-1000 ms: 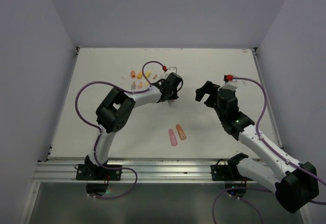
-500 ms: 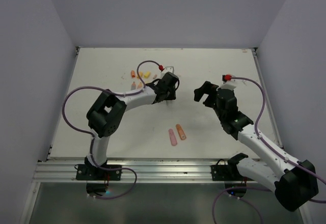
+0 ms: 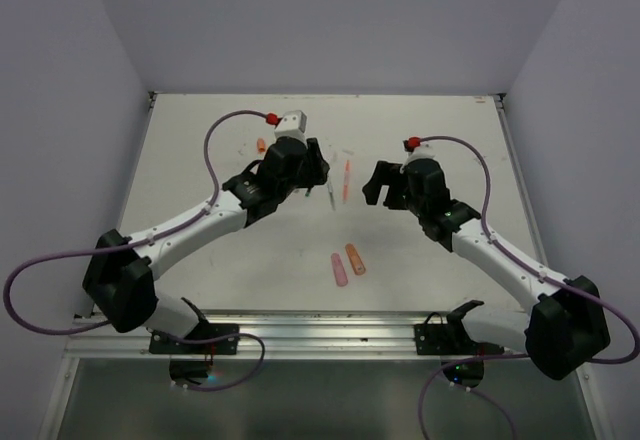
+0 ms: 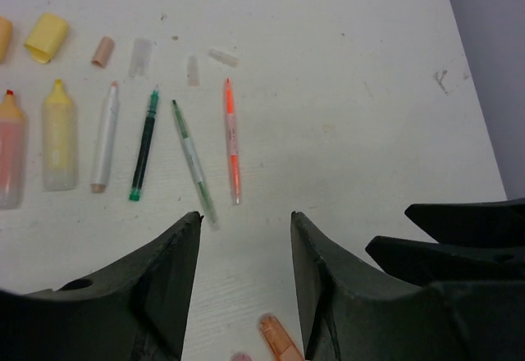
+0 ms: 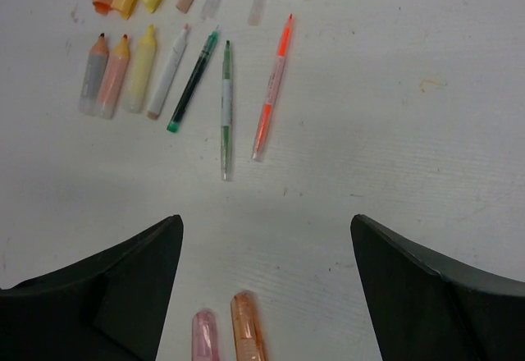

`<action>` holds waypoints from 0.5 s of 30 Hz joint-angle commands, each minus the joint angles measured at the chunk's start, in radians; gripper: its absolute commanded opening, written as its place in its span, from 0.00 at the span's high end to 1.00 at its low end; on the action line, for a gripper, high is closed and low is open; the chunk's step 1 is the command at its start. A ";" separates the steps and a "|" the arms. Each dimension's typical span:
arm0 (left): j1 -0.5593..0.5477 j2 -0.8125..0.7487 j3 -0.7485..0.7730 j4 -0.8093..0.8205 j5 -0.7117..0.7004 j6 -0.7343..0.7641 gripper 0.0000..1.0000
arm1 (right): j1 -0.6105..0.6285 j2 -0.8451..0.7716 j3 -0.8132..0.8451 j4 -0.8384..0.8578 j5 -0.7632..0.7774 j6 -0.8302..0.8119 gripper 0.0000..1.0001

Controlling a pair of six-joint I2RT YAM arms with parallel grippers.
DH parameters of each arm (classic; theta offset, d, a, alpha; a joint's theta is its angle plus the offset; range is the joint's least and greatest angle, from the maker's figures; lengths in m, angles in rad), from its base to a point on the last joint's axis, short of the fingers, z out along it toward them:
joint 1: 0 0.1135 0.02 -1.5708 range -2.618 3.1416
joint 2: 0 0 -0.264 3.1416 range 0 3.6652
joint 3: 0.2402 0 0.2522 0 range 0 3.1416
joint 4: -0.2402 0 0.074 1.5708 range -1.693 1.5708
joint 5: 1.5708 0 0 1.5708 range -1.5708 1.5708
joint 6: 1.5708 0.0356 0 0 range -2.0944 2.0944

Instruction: Open the pen caps

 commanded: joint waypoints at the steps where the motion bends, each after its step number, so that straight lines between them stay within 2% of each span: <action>1: 0.002 -0.093 -0.132 0.038 -0.032 0.019 0.48 | 0.016 0.009 0.045 -0.100 -0.047 -0.062 0.13; 4: 0.002 -0.175 -0.226 0.041 -0.024 0.019 0.42 | 0.020 0.020 0.041 -0.163 -0.015 -0.072 0.15; 8: 0.004 -0.274 -0.350 0.060 -0.010 0.013 0.28 | 0.022 0.014 0.014 -0.189 -0.037 -0.069 0.22; 9: 0.004 -0.350 -0.444 0.081 0.010 0.011 0.23 | 0.055 0.014 0.006 -0.212 -0.033 -0.075 0.23; 10: 0.004 -0.369 -0.445 0.081 0.010 0.011 0.20 | 0.069 0.014 0.006 -0.212 -0.021 -0.077 0.24; 15: 0.004 -0.462 -0.580 0.125 0.047 0.011 0.14 | 0.158 0.047 0.000 -0.284 0.030 -0.062 0.25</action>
